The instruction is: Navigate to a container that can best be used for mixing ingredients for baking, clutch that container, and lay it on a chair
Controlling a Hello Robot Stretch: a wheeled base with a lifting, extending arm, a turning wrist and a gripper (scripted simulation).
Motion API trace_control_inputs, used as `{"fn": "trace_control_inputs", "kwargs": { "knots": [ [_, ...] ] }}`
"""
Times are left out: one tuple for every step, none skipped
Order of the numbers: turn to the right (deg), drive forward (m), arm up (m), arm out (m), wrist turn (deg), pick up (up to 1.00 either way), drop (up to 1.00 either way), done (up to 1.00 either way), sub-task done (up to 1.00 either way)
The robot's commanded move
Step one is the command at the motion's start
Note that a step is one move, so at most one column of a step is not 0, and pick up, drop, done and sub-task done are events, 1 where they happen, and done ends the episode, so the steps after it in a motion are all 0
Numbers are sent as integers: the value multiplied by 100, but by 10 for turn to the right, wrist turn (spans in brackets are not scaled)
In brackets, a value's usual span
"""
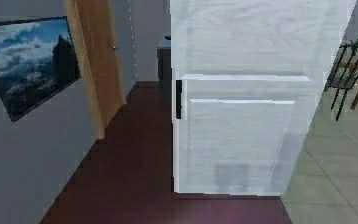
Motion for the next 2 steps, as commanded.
{"fn": "trace_control_inputs", "kwargs": {
  "knots": [
    [0,10,0,0,0,0,0,0,0],
    [-450,0,0,0,0,0,0,0,0]
  ]
}}
